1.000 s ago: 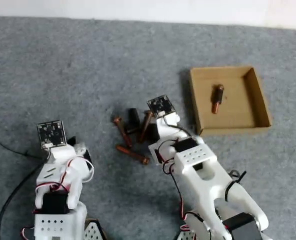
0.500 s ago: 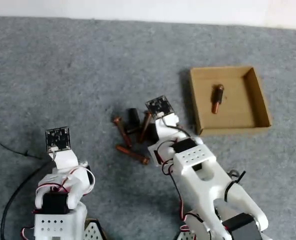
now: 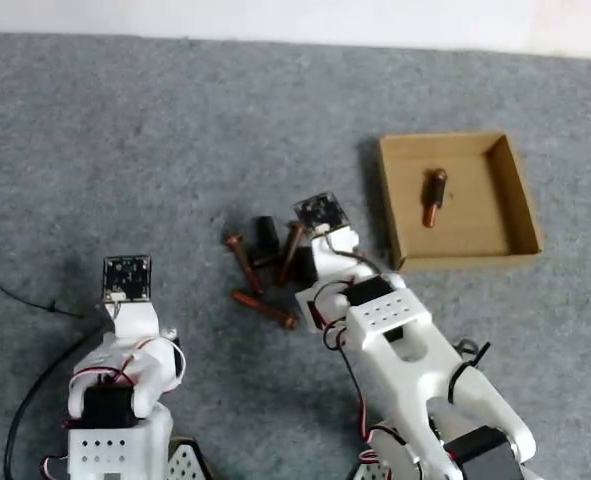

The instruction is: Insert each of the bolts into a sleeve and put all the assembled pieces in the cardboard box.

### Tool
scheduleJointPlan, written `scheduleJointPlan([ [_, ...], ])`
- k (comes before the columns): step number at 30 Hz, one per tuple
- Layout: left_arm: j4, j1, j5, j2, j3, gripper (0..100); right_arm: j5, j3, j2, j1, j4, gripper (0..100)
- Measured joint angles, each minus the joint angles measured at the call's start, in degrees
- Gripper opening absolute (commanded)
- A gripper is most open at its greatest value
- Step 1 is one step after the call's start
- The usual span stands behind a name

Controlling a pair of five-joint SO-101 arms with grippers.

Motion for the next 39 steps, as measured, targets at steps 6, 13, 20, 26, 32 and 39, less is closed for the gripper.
scheduleJointPlan([
  [6,0.6,0.0,0.0,0.0,0.0,1,-12.8,0.0,0.0,0.0,0.3,21.3],
  [13,0.6,0.0,0.0,0.0,0.0,1,-12.8,0.0,0.1,-0.6,0.0,21.3],
  [20,0.6,0.0,0.0,0.0,0.0,1,-12.8,2.8,0.1,-3.7,-4.3,21.3],
  [26,0.6,0.0,0.0,0.0,0.0,1,-12.8,3.0,0.1,-4.0,-4.7,21.3],
  [32,0.6,0.0,-0.1,0.0,0.0,1,-12.8,3.0,0.0,-4.0,-4.7,11.6],
  [39,0.6,0.0,-0.1,0.0,0.0,1,-12.8,3.5,0.4,-4.0,-9.8,9.1],
])
